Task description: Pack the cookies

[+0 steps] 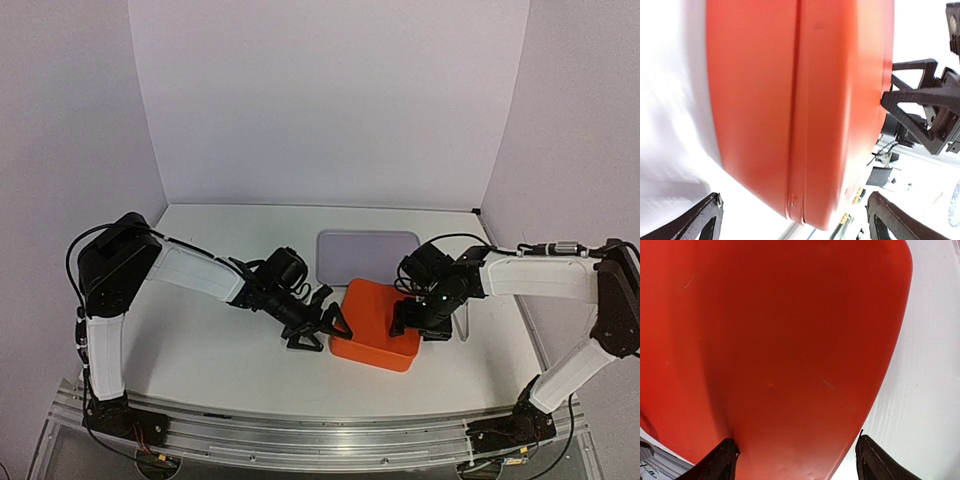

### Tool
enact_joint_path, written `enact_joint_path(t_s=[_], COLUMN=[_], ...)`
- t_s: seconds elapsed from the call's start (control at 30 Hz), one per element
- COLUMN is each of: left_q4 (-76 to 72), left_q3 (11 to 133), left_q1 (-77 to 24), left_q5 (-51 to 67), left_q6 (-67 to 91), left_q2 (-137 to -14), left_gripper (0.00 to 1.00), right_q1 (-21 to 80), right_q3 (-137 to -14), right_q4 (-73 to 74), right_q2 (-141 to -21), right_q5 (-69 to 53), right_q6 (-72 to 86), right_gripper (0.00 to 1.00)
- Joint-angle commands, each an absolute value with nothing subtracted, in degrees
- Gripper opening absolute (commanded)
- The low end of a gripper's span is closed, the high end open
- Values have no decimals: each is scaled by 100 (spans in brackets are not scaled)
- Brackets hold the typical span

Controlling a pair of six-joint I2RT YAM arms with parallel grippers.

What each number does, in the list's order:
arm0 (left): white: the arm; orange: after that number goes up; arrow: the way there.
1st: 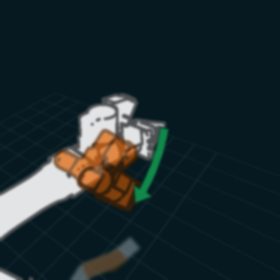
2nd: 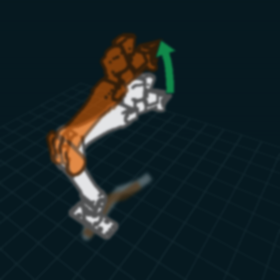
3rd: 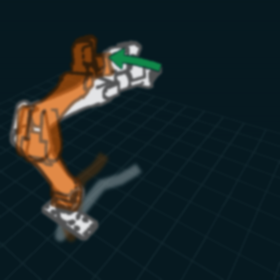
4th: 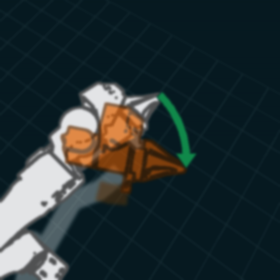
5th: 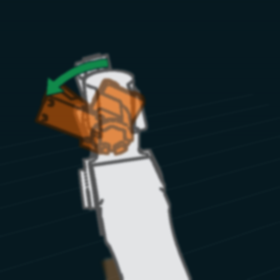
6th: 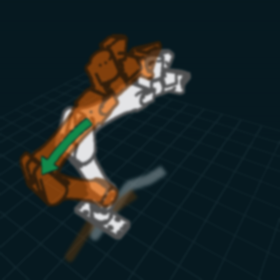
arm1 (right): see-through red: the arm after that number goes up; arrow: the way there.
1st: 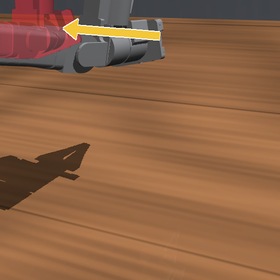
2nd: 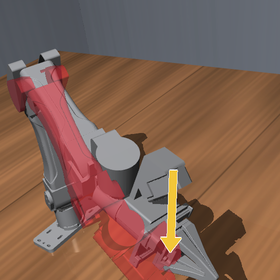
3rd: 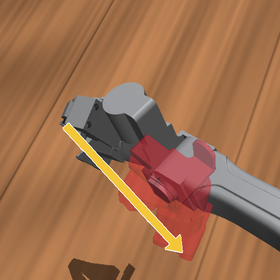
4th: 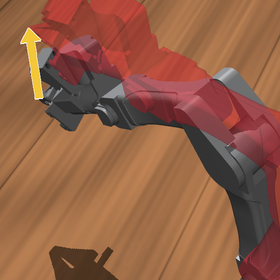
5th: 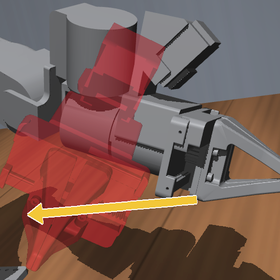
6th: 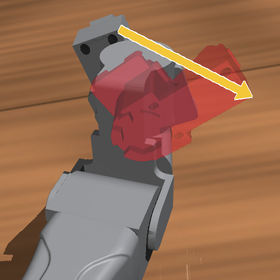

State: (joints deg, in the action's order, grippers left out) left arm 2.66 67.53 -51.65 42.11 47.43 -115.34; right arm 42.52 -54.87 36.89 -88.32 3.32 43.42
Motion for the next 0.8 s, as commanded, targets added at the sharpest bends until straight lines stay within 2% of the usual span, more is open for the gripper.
enact_joint_path(t_s=[0.0, 0.17, 0.4, 0.5, 0.63, 0.7, 0.77], left_q4=[307, 250, 297, 358, 239, 97, 61], left_q3=[7124, 7505, 7521, 7304, 7253, 7290, 7335], left_q1=[-5111, -5096, -5090, -5089, -5093, -5103, -5112], left_q5=[3884, 4026, 4082, 4041, 4261, 4403, 4499], left_q6=[4650, 4851, 4931, 4910, 4992, 5086, 5138], left_q2=[-11271, -11748, -12178, -12189, -12395, -12506, -12607], left_gripper=[100, 100, 80, 76, 58, 47, 40], right_q1=[4280, 4282, 4282, 4282, 4304, 4379, 4488], right_q3=[-5551, -5631, -5484, -5381, -5274, -5263, -5285], right_q4=[3964, 3870, 3412, 3119, 2713, 2618, 2589], right_q2=[-8690, -8681, -9055, -9237, -9522, -9629, -9736], right_q5=[711, 842, 327, -112, -867, -994, -1052], right_q6=[4390, 4469, 4679, 4798, 4966, 5035, 5108], right_gripper=[79, 81, 76, 71, 58, 53, 49])
